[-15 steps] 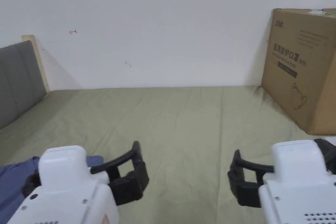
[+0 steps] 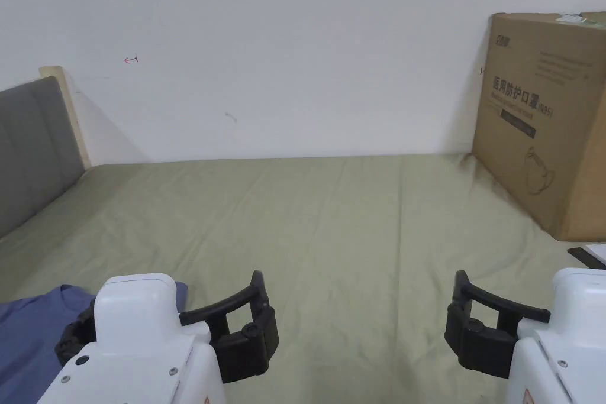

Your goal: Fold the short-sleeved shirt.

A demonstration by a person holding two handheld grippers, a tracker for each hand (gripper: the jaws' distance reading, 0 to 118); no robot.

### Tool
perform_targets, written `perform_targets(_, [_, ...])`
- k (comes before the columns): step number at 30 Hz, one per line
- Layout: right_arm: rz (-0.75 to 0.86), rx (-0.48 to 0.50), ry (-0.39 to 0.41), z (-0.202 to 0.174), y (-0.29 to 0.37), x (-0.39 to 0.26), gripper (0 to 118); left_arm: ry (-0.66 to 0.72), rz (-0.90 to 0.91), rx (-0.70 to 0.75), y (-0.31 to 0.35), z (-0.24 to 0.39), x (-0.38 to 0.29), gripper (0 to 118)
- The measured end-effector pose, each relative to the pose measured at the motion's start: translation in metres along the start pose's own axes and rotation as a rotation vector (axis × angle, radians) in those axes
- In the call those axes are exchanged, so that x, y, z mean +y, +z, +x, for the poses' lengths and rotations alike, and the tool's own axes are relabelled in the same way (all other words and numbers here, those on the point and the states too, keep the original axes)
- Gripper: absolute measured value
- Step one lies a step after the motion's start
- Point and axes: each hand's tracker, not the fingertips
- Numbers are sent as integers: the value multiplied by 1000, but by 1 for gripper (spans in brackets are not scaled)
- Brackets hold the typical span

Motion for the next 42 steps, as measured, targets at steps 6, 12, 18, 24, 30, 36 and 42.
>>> perform_targets(6, [6, 13, 0, -1, 1, 1, 65, -182, 21, 48, 6, 13, -1, 79])
perform_targets(12, [-5, -3, 15, -1, -1, -1, 0, -165, -19, 14, -5, 11, -2, 0])
perform_targets(18, [-28, 12, -5, -2, -11, 3, 0, -142, -26, 13, -12, 10, 0, 0])
perform_targets(24, [-25, 122, 49, -31, -31, 17, 0, -109, -34, 81, -16, -15, 15, 0])
perform_targets(30, [-51, 370, 4, -85, -51, 25, 0, -80, -48, 239, -1, -67, 29, 0])
perform_targets(36, [-50, 611, 91, -152, -50, 24, 0, -35, -55, 413, 28, -114, 34, 0])
perform_targets(42, [-72, 717, 115, -190, -50, 16, 0, -34, -117, 491, 34, -140, 29, 0])
